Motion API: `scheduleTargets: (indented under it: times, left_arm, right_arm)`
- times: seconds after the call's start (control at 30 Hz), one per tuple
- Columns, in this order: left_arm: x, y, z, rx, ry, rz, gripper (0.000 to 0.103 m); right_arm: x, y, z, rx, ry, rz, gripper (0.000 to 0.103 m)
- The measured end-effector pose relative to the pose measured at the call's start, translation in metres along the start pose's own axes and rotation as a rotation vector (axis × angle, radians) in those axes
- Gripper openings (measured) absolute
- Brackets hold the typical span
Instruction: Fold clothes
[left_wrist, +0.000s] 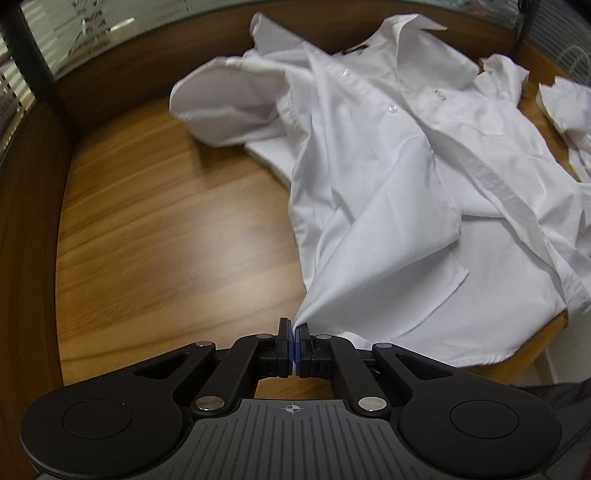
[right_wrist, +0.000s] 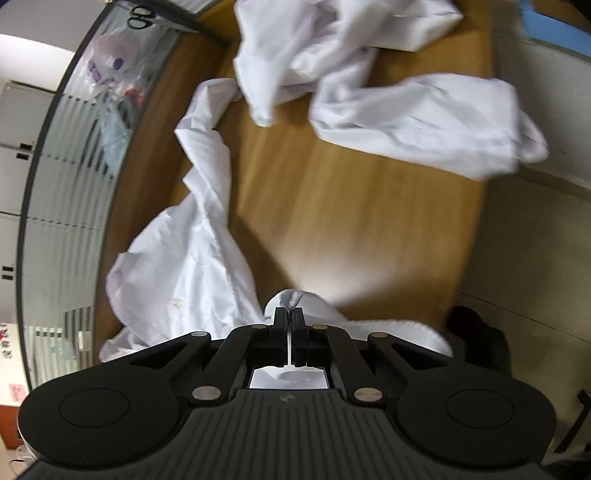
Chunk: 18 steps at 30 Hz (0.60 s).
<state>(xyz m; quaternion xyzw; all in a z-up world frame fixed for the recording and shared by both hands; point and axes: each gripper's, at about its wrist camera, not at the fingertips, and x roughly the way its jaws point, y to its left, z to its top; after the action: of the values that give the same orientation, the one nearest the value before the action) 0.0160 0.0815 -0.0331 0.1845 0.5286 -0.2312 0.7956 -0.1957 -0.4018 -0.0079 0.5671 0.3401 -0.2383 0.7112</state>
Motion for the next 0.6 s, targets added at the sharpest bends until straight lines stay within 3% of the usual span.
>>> scheduleTargets:
  times: [0.13,0.17,0.23,0.3,0.43,0.6]
  left_arm:
    - [-0.002,-0.001,-0.007,0.045,0.003,-0.065,0.007]
    - [-0.007,-0.002,-0.006,0.039,-0.024,-0.098,0.011]
    - [-0.017,-0.006,-0.003,0.021,-0.086,-0.168,0.028]
    - [-0.029,-0.017,0.002,0.017,-0.161,-0.21,0.035]
    - [-0.038,-0.041,0.023,0.009,-0.247,-0.262,0.041]
    - [-0.035,-0.072,0.069,0.02,-0.309,-0.298,0.047]
  right_arm:
    - [-0.009,-0.02,-0.022,-0.04,-0.054,-0.059,0.001]
    - [-0.01,-0.024,-0.025,-0.06,-0.066,-0.074,0.001]
    - [-0.007,-0.029,-0.028,-0.122,-0.077,-0.089,0.0]
    - [-0.008,-0.03,-0.03,-0.193,-0.089,-0.094,0.001]
    - [-0.007,-0.024,-0.029,-0.364,-0.103,-0.102,0.006]
    - [-0.002,-0.02,-0.025,-0.431,-0.095,-0.078,0.006]
